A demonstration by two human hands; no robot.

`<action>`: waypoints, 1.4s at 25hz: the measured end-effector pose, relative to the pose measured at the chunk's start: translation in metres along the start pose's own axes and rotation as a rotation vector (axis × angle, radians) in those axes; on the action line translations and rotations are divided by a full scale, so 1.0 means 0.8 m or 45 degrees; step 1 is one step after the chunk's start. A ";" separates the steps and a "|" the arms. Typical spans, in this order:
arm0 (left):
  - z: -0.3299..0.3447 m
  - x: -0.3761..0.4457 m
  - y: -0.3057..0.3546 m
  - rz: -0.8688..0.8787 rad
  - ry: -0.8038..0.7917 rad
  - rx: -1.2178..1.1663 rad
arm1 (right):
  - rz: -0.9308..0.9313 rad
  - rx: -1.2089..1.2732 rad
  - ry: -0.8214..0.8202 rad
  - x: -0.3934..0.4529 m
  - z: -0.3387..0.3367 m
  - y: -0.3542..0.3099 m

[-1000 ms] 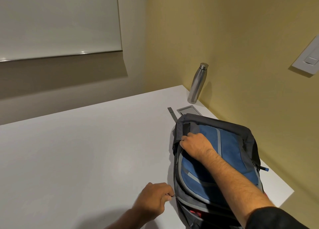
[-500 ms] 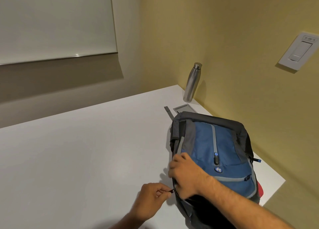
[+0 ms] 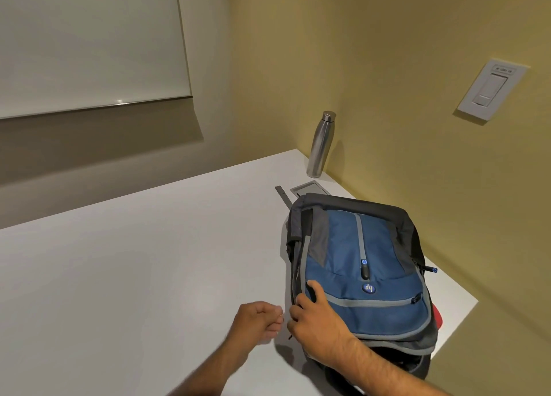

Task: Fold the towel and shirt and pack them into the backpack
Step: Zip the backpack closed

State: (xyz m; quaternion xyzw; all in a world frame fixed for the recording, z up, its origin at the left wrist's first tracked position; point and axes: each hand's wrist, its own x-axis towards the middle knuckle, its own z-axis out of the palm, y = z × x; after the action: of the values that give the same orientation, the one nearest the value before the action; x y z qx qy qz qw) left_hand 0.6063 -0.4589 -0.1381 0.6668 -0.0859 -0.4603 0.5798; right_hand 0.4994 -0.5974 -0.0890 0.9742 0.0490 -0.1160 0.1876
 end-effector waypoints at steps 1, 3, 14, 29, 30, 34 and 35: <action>0.007 0.005 0.005 -0.077 0.007 -0.008 | 0.010 -0.011 0.033 -0.002 0.000 -0.003; 0.025 0.012 0.011 -0.187 -0.010 -0.027 | 0.007 -0.006 0.117 -0.007 0.001 -0.011; 0.049 0.023 0.023 -0.226 0.067 0.114 | -0.043 -0.096 0.324 -0.010 0.020 -0.019; 0.051 0.030 0.020 -0.172 0.168 0.303 | -0.038 -0.093 0.573 -0.140 0.067 0.028; 0.051 0.031 0.021 -0.175 0.170 0.309 | -0.023 -0.088 0.582 -0.148 0.072 0.032; 0.049 0.033 0.018 -0.168 0.194 0.345 | 0.073 -0.072 0.631 -0.180 0.096 0.049; 0.049 0.034 0.017 -0.161 0.195 0.345 | 0.093 -0.045 0.628 -0.188 0.105 0.053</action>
State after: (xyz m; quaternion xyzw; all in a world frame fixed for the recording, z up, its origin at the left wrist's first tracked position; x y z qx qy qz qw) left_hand 0.5990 -0.5078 -0.1370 0.7761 -0.0604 -0.4279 0.4593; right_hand 0.3421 -0.6758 -0.1128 0.9707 0.0599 0.1330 0.1911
